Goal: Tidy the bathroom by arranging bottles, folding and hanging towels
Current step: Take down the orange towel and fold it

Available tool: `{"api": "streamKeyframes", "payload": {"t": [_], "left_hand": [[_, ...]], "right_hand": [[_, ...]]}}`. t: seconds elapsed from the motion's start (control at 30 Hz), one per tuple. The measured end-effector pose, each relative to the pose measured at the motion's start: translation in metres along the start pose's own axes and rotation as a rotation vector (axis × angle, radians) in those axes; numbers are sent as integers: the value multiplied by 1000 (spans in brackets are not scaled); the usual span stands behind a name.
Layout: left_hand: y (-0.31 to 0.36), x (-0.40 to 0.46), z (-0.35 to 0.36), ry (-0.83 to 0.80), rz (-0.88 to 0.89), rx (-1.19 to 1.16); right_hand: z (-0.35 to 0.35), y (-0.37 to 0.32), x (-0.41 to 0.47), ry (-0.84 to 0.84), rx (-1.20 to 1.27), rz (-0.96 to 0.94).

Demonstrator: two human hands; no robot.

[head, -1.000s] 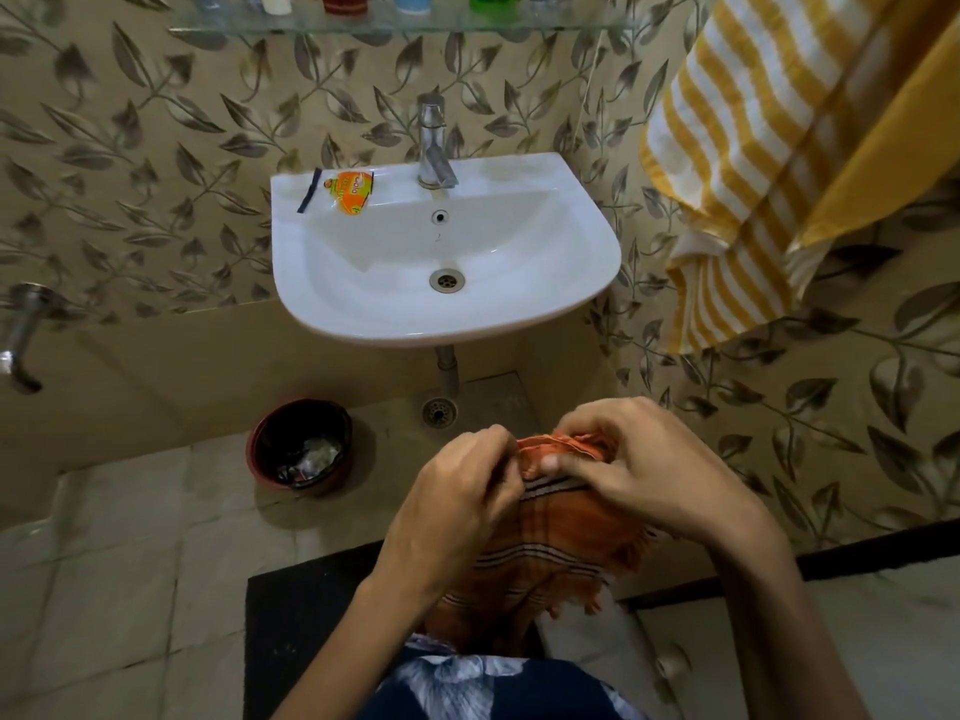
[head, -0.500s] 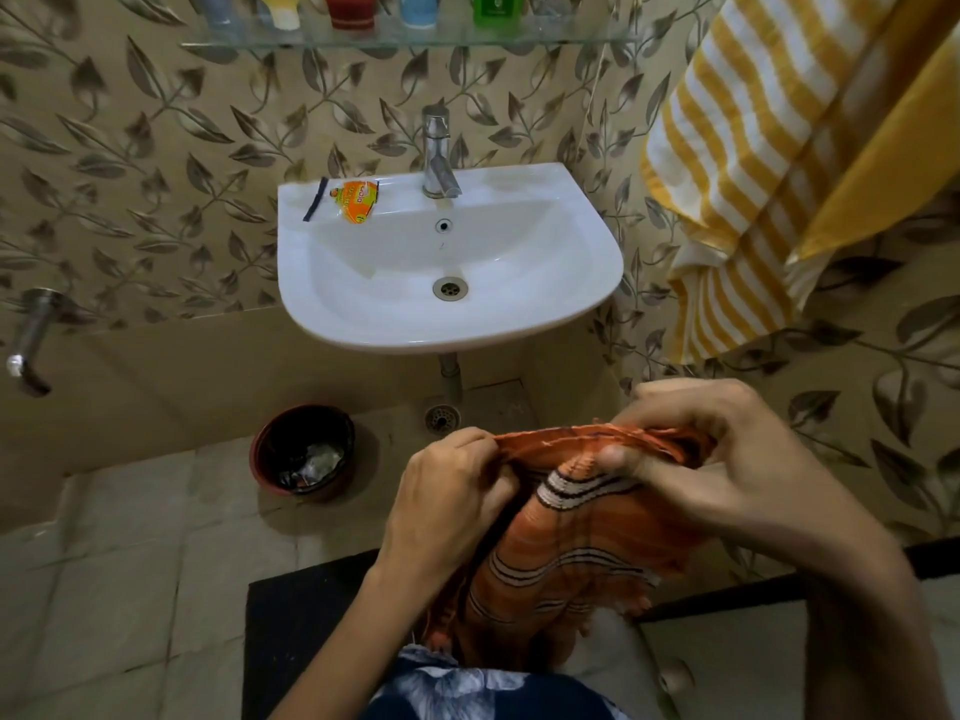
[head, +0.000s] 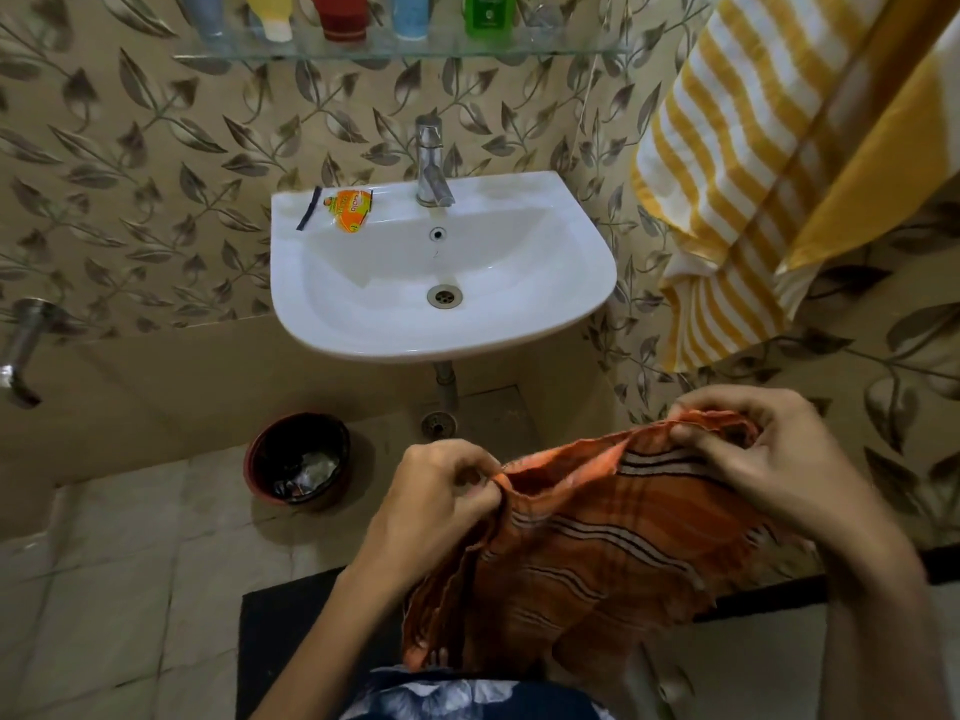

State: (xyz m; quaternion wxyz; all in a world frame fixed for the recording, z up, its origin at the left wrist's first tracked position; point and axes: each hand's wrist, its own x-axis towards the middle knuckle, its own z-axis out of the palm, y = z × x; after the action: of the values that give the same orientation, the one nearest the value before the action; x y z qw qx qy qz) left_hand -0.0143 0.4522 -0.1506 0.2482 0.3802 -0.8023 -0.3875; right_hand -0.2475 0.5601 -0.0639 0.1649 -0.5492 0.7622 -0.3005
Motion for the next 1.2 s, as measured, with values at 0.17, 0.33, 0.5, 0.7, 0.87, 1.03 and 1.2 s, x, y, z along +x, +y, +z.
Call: {"api": "streamKeyframes", "payload": {"t": [0.17,0.33,0.5,0.7,0.87,1.03,1.2], "left_hand": [[-4,2,15,-264,116,69],[6,0,26,-119,225,-48],[8,-4,31,173,483,245],[8,-5,36,240,400,493],[-4,1,33,141,17,452],[-12,7,20,175,-39,311],[-11,7,-12,-112,-42,27]], "right_hand": [[10,-21,8,-113,-14,-238],[12,-30,11,-134,-8,-320],[8,-33,12,-97,57,-317],[9,-37,13,-113,46,-319],[2,-42,11,-118,84,-343],[-12,-31,14,-30,109,-266],[-10,14,21,50,62,70]]}}
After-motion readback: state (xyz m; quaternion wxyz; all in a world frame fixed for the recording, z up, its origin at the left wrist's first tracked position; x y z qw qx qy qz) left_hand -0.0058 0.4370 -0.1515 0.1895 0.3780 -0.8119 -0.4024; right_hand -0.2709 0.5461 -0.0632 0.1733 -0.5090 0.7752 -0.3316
